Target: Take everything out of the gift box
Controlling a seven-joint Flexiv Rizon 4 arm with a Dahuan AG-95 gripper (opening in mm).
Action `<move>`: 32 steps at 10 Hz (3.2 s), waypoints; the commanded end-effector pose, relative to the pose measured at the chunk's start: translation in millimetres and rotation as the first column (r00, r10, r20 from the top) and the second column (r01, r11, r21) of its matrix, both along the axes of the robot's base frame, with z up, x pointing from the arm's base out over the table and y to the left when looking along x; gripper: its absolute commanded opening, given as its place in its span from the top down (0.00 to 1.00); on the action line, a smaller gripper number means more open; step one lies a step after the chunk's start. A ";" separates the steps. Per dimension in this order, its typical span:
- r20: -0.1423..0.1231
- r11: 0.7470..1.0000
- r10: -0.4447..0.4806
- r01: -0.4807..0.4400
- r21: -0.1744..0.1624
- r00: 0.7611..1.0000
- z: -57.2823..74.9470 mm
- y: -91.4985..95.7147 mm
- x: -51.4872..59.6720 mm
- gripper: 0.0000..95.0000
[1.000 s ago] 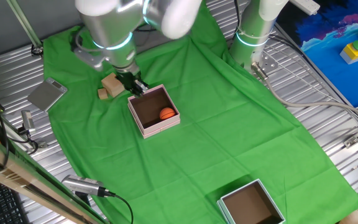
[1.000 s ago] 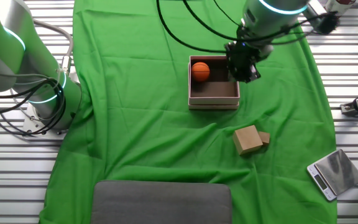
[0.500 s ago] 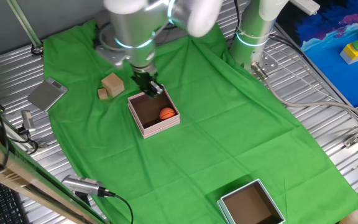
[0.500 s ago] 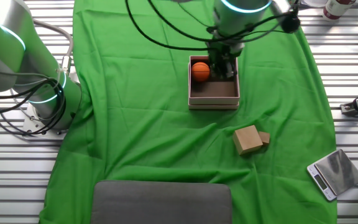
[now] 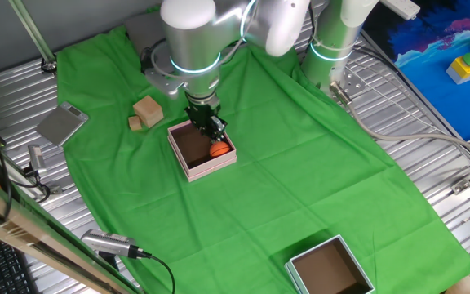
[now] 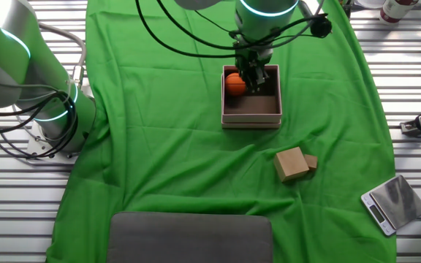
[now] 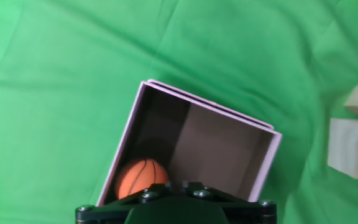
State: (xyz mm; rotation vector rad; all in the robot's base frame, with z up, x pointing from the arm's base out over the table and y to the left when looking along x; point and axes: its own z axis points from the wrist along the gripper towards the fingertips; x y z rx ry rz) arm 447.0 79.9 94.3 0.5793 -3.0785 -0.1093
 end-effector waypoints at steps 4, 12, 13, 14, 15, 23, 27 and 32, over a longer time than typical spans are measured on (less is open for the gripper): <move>0.010 1.000 -0.010 0.010 -0.001 1.000 -9.9 11.5 -3.8 0.60; 0.016 1.000 -0.006 0.006 -0.010 1.000 -16.7 20.5 -9.9 0.60; 0.015 1.000 -0.002 0.002 -0.013 1.000 -16.7 20.6 -9.9 0.60; 0.016 1.000 0.004 -0.004 -0.014 1.000 -16.7 20.6 -10.0 0.60; 0.016 1.000 0.006 -0.006 -0.015 1.000 -16.7 20.6 -10.1 0.60; 0.019 1.000 0.003 -0.002 -0.021 1.000 -16.8 20.8 -10.0 0.60; 0.017 1.000 0.005 -0.005 -0.018 1.000 -16.8 20.8 -10.0 0.60; 0.018 0.999 0.033 -0.033 -0.009 0.999 -16.4 20.7 -10.3 0.40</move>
